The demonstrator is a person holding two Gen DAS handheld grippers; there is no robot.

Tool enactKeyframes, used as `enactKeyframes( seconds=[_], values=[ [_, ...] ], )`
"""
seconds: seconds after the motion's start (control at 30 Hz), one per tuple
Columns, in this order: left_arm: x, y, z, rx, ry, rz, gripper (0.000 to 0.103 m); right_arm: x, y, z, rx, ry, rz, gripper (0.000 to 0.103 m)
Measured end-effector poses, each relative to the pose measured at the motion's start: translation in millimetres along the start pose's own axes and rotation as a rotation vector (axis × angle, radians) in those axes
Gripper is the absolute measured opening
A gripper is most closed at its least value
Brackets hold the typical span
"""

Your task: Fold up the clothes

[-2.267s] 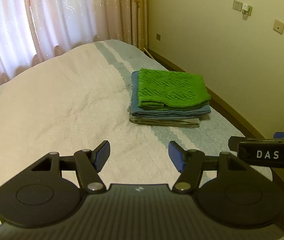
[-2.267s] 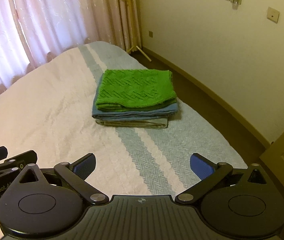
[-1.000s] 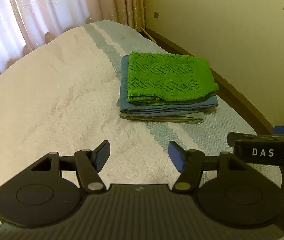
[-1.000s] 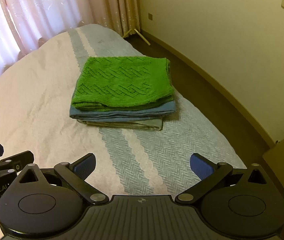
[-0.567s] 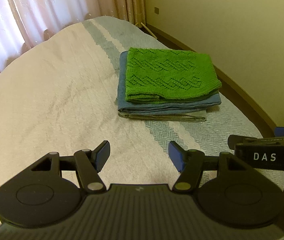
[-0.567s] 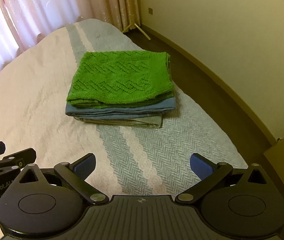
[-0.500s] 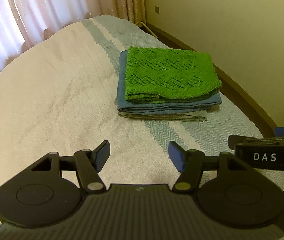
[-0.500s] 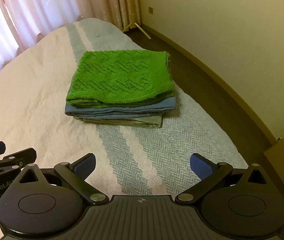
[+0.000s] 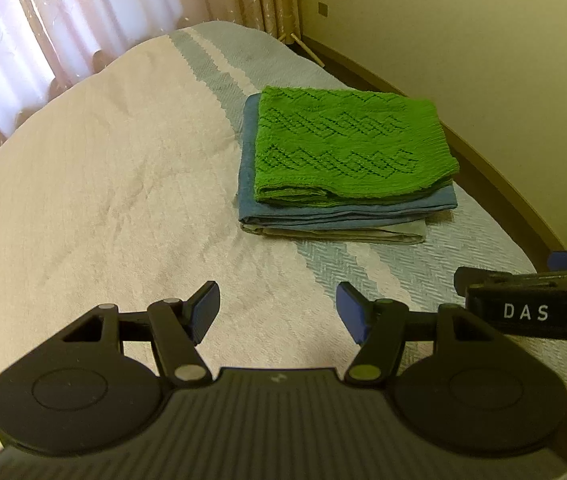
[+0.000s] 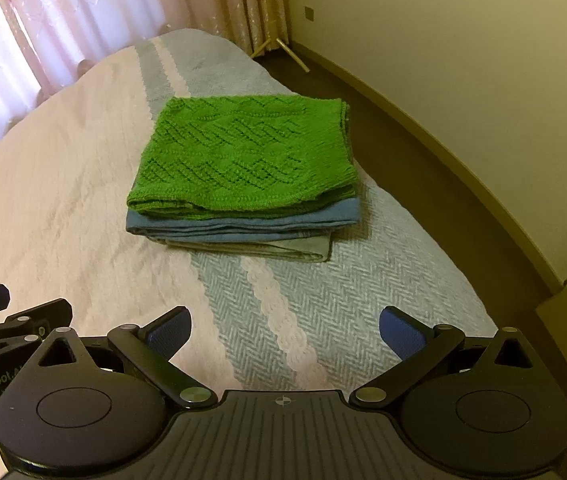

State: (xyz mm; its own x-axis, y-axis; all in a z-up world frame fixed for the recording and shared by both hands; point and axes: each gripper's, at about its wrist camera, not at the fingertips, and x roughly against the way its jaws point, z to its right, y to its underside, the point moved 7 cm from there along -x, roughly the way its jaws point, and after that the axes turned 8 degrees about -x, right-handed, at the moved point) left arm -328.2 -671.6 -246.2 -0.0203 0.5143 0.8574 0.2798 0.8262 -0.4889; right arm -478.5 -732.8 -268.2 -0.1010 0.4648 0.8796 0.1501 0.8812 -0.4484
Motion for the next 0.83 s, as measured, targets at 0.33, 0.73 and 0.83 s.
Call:
enactKeyframes(
  seconds=[0.33,0.73,0.83],
  values=[
    [-21,-5,1,0.003,-0.004,-0.029,0.061,-23,-8,-1,0.012,-0.008,-0.036,0.102],
    [-27,-30,6,-0.010,0.002,0.017,0.061,-24,-23,10,-0.016,0.002,-0.020,0.102],
    [-24,-31,11,-0.019,0.013,0.020,0.061,-21,-25,12,-0.022,0.007,-0.011,0.102]
  ],
)
